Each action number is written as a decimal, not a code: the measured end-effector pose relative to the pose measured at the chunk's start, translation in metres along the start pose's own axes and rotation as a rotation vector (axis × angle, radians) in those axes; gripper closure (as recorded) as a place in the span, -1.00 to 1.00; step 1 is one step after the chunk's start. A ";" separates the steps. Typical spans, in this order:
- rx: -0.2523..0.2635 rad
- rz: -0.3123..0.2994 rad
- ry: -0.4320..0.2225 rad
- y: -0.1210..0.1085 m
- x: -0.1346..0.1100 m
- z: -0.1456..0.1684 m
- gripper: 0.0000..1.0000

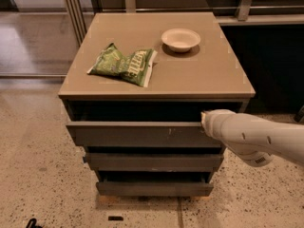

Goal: Open top drawer

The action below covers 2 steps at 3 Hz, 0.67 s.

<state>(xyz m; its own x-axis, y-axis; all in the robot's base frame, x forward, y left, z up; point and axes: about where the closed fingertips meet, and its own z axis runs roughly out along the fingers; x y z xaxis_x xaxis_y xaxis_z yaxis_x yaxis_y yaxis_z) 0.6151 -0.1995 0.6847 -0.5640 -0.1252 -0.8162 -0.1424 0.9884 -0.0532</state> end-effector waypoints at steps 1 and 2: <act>-0.040 0.036 0.045 -0.002 0.024 -0.036 1.00; -0.040 0.036 0.045 -0.002 0.024 -0.036 1.00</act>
Offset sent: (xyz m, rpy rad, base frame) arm -0.0431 -0.0082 0.0018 0.0452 0.0528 0.0093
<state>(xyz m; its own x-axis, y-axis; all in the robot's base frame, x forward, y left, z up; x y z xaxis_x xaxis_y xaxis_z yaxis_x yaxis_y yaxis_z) 0.5726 -0.2079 0.6866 -0.6053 -0.0942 -0.7904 -0.1530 0.9882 -0.0006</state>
